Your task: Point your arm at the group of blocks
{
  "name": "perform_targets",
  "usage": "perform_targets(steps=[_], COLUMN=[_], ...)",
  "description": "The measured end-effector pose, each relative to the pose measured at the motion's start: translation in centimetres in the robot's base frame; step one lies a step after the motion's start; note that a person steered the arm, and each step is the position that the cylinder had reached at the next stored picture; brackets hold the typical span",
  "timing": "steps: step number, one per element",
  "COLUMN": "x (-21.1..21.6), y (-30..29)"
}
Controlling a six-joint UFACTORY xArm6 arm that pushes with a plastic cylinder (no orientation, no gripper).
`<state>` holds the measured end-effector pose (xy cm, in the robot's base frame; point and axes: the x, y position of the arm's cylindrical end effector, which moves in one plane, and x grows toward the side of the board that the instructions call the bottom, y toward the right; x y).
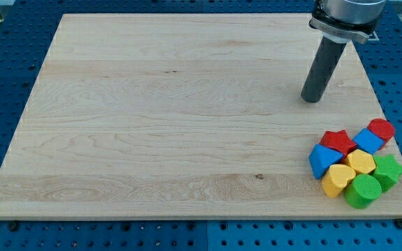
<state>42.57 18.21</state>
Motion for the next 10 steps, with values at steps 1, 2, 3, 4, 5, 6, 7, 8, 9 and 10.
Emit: perform_targets(steps=[1, 2, 3, 4, 5, 6, 7, 8, 9, 10], x=[-0.4, -3.0, 0.2, 2.5, 4.7, 7.5, 11.9, 18.6, 19.1, 19.1], y=[0.0, 5.9, 14.2, 16.3, 16.2, 16.3, 16.2, 15.7, 15.2, 13.4])
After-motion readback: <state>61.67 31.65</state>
